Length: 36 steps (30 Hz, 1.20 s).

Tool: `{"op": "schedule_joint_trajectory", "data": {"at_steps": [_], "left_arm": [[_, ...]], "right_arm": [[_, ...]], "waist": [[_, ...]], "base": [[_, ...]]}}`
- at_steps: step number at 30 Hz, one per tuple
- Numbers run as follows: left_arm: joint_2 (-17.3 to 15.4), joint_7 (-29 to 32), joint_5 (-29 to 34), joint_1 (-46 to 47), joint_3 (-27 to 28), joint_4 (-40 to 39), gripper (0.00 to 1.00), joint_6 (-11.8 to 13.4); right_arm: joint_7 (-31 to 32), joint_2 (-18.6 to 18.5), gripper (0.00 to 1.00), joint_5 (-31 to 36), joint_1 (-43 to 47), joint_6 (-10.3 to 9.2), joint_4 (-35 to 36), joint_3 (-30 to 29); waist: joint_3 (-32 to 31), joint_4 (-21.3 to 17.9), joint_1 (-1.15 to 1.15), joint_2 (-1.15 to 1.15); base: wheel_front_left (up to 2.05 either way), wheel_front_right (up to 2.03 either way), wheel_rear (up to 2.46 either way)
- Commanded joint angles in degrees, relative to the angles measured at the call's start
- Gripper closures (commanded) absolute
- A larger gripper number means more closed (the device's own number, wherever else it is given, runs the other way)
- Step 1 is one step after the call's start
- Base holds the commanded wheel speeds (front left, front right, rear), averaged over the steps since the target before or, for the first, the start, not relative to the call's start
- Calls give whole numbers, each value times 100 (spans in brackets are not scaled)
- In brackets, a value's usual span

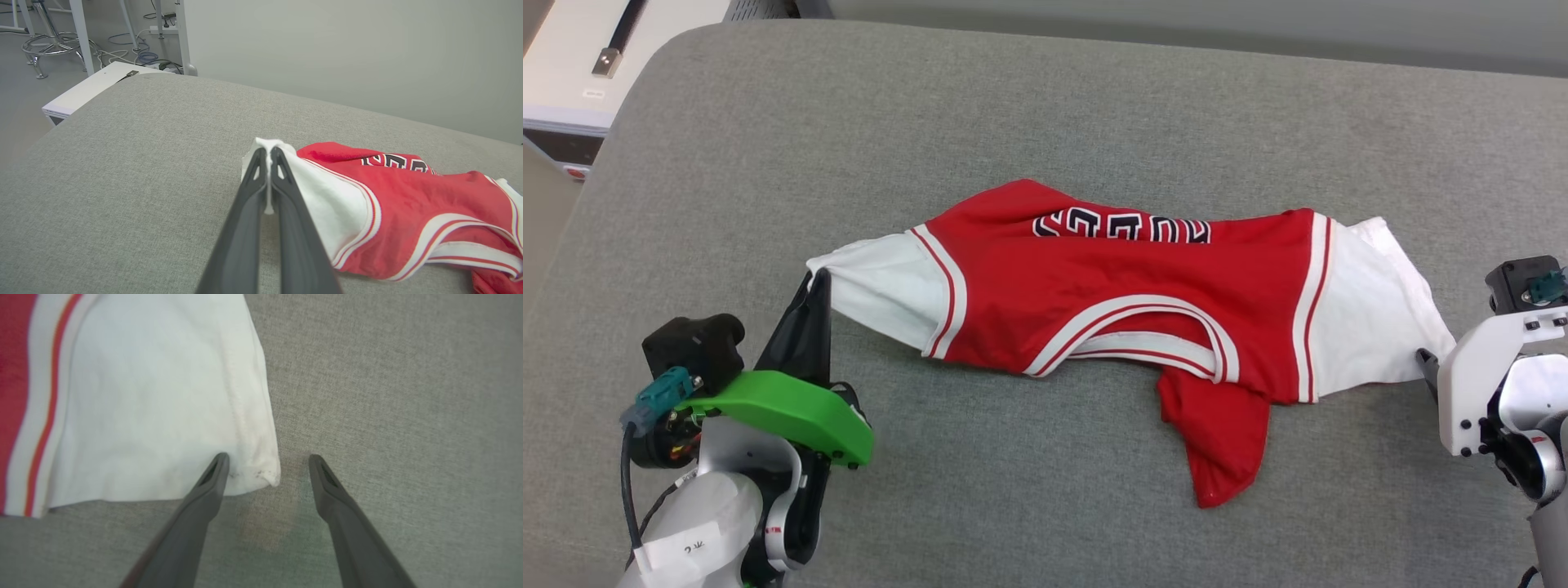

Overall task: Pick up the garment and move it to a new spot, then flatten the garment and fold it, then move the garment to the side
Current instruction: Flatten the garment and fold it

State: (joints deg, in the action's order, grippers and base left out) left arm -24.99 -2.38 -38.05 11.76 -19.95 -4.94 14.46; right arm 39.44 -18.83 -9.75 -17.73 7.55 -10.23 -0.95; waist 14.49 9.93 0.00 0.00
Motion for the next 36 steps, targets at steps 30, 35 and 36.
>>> {"op": "schedule_joint_trajectory", "data": {"at_steps": [30,35,36], "left_arm": [[-417,161,-219,-280,182,-152,100,-58],[-606,357,-372,-315,312,-607,100,-83],[-661,413,-395,-290,342,-723,100,-93]], "right_arm": [[-1180,-292,100,-661,-33,-6,-337,294],[-1353,-501,100,-912,-118,-6,157,209],[-1394,-532,100,-991,-160,-6,264,152]], "waist": [[-874,-281,0,0],[-1018,-423,0,0],[-1048,-450,0,0]], "base": [[0,0,0],[0,0,0],[0,0,0]]}}
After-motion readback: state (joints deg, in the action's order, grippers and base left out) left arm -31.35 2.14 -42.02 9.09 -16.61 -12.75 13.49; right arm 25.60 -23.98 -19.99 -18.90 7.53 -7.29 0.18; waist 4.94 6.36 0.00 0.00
